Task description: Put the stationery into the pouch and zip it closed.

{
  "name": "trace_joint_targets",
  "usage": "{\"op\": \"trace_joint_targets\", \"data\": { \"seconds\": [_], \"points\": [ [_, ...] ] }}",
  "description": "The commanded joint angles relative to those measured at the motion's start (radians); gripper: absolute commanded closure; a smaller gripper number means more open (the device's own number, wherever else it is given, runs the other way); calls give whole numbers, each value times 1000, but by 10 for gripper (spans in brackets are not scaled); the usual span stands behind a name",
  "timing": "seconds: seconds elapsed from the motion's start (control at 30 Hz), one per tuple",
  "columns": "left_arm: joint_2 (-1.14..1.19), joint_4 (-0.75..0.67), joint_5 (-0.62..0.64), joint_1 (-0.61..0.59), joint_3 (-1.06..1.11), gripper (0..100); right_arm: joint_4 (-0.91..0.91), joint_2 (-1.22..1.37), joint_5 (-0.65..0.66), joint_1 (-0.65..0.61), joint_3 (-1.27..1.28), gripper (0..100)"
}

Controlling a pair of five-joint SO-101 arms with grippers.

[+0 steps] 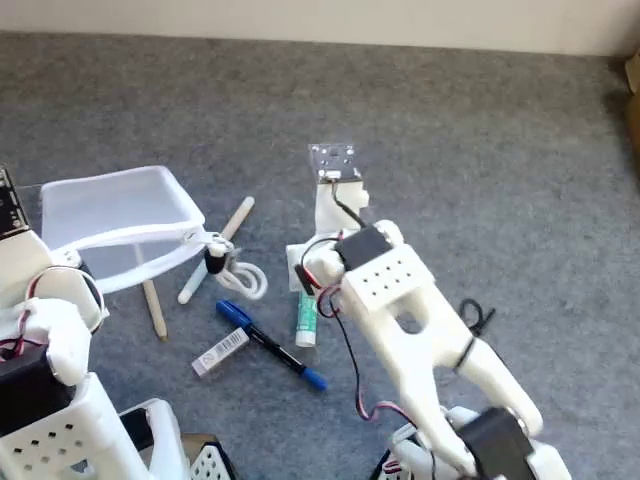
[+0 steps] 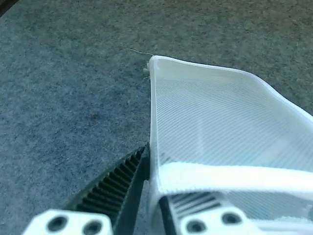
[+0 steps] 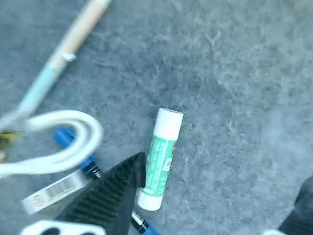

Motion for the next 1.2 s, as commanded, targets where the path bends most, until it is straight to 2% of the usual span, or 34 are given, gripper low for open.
{"op": "trace_joint_targets", "data": {
  "seconds": [0.0, 0.2, 0.4, 0.73, 0.93, 1.17],
  "points": [
    [-4, -8, 11, -25, -8, 992, -68, 59, -9, -44, -19, 563],
    [-4, -8, 11, -24, -10, 992, -160, 153, -11, -74, -19, 570],
    [-4, -8, 11, -22, -10, 992, -242, 229, -52, -73, -19, 670],
    [-4, -2, 9, -25, -8, 992, -239, 446, -58, -71, -127, 679],
    [-4, 0, 6, -25, -7, 992, -239, 484, -52, -68, -156, 807],
    [-4, 0, 6, -25, -7, 992, -239, 483, -51, -68, -151, 818]
  ]
}}
